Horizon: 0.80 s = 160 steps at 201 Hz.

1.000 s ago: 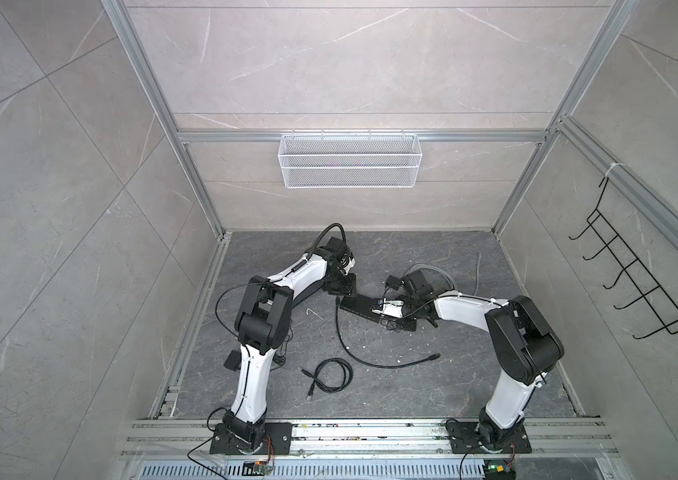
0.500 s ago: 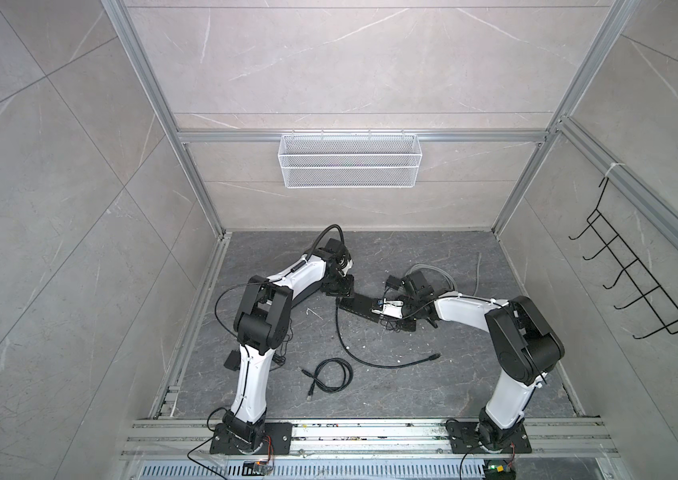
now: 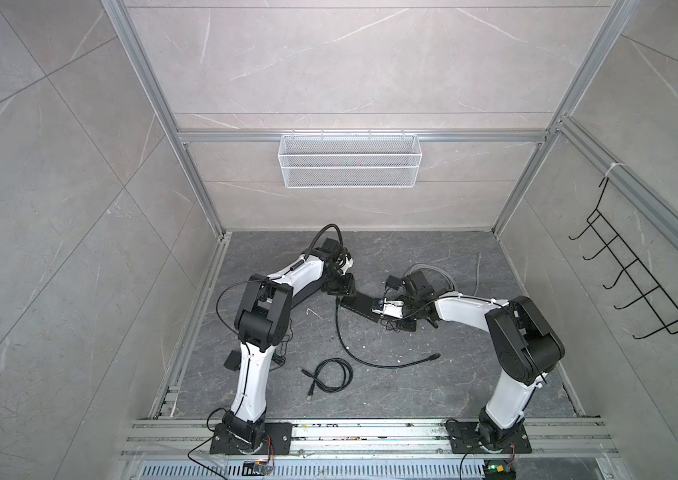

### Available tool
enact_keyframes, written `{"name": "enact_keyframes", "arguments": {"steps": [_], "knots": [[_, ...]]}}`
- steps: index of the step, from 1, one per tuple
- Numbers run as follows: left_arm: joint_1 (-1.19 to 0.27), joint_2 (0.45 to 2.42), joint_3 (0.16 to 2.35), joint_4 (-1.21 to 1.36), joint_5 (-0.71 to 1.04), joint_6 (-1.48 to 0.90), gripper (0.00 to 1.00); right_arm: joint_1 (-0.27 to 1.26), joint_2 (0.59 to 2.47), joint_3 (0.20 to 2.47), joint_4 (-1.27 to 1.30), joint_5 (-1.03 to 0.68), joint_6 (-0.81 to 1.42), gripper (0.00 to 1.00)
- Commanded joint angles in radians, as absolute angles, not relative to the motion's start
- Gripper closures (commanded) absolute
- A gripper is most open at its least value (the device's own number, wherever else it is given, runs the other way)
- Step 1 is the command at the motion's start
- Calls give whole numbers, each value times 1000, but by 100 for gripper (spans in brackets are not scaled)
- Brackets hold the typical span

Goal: Insert the plug into the switch port

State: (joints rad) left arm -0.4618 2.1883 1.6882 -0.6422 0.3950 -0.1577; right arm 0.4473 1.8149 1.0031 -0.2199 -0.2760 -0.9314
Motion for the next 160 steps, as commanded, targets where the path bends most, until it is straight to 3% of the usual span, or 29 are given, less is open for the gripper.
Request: {"name": "enact_keyframes", "arguments": {"steps": [1,115,160], "knots": [[-472,2224,1727,-670,495,-110,55,446,1837,1008,-217,-309,-878,96],[-442,2256,1782,-723,505,-4,55,436,1828,977,-62,-391,-787,97],[-433,2265,1799,-729,553,40,55,435,1885,1035,-142,-313,-799,97]]}}
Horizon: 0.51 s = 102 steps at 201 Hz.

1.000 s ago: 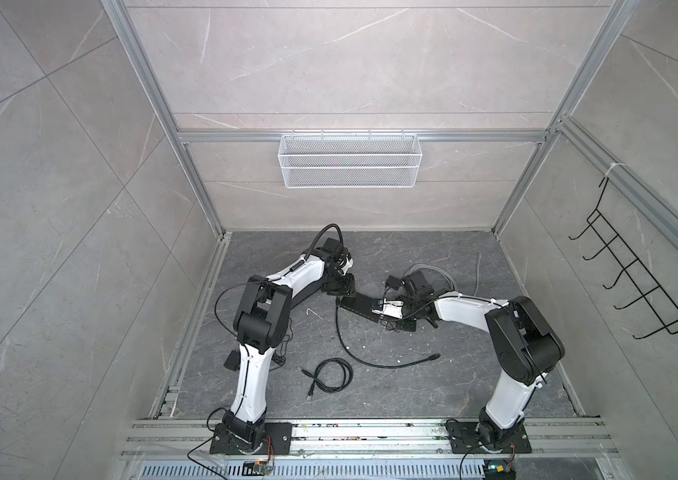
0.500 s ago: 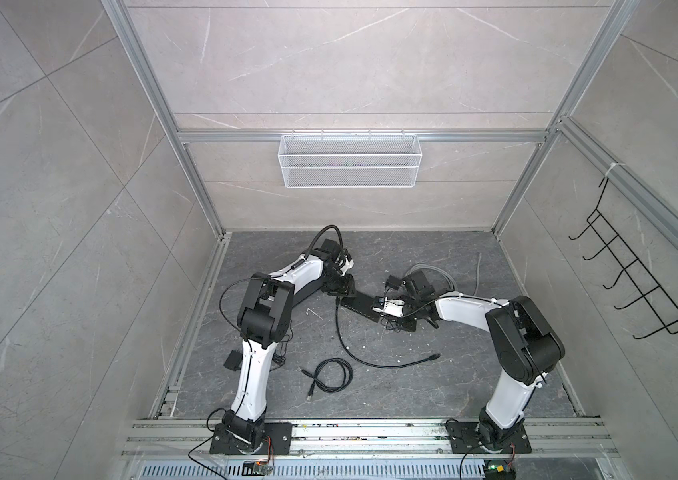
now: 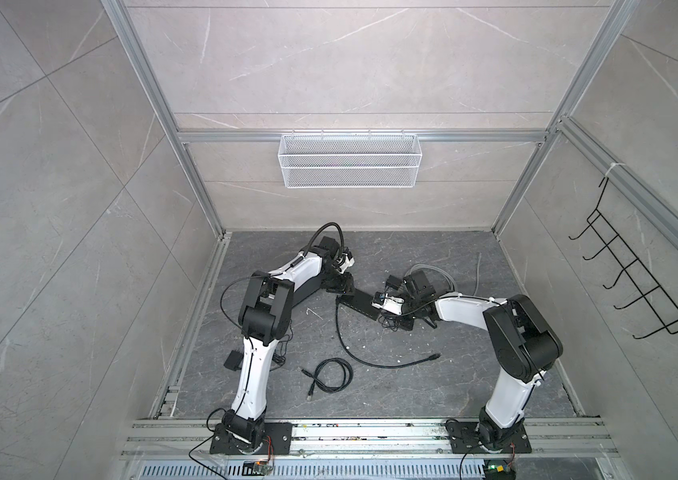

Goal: Insert the plug into the switch port

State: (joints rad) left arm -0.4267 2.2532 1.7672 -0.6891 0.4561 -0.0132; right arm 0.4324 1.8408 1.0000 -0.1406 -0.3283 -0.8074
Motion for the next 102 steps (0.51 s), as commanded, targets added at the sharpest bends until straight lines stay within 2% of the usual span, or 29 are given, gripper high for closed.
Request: {"name": "enact_keyframes", "arguments": {"steps": [1,102], "knots": [[-433,2264,1799,-730,554,40,55,435,1885,1035,-142,-313,-798,97],[-451,2265,1756,-724,702,99,57,460,1937,1142,-149,-344,-740,96]]}}
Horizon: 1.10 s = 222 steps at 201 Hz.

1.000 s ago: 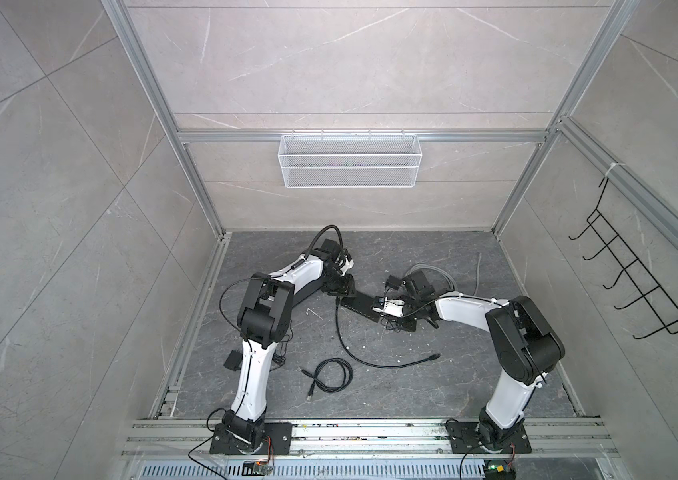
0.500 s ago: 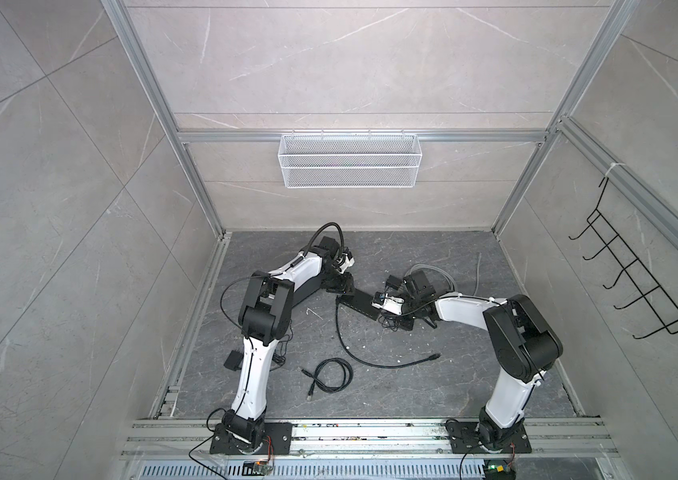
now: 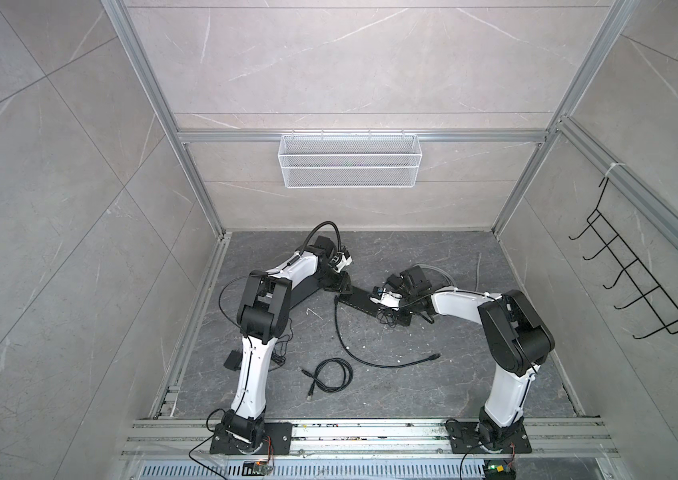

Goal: Insert the plug into the switch port

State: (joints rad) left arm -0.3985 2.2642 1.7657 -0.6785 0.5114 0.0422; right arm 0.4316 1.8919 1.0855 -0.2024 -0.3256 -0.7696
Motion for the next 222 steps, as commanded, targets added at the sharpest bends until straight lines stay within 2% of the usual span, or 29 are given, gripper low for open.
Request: {"name": "enact_keyframes", "arguments": {"steps": [1,87,134,222], "knots": [[-451,2265,1757,-726,702,100,57,460,1938,1143,-150,-343,-739,96],[-506,2293,1810,-798,655,252,57,483,1976,1257,-181,-315,-769,96],[-522,2276,1775,-755,731,284,57,483,2004,1309,-168,-307,-745,96],[-545,2302,1769,-740,865,293,59,514,2061,1411,-133,-185,-683,96]]}}
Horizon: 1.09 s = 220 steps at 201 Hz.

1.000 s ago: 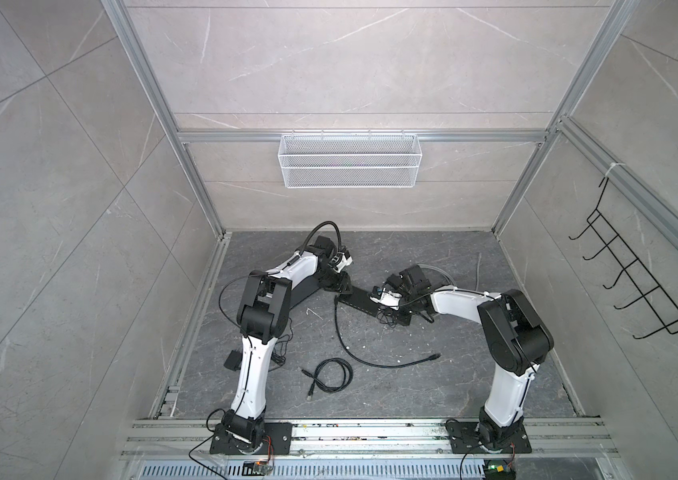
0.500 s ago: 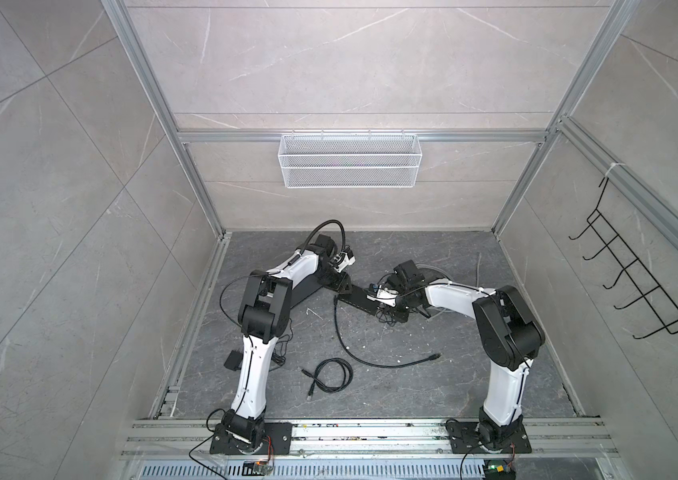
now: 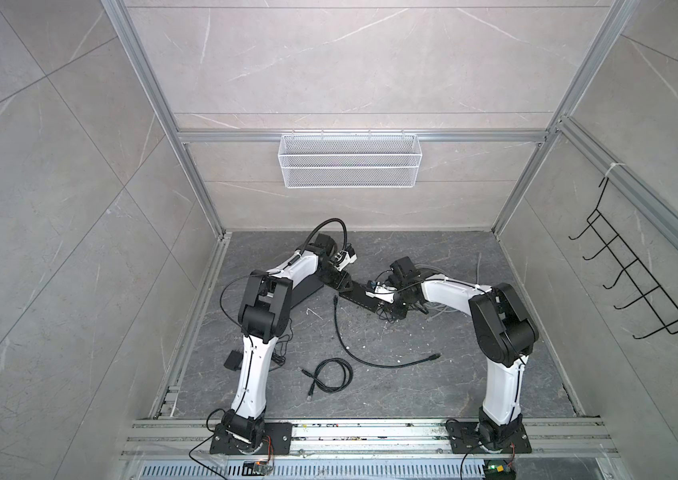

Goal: Insert the plug into the switch port

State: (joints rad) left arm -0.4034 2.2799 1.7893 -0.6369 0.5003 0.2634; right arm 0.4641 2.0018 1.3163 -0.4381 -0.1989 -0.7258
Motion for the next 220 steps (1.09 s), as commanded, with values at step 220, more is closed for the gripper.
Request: {"name": "enact_keyframes", "arguments": {"steps": [220], "knots": [[-375,2228,1690,-643,567,72,58,390,1893,1305,-303,-324,-721,66]]}}
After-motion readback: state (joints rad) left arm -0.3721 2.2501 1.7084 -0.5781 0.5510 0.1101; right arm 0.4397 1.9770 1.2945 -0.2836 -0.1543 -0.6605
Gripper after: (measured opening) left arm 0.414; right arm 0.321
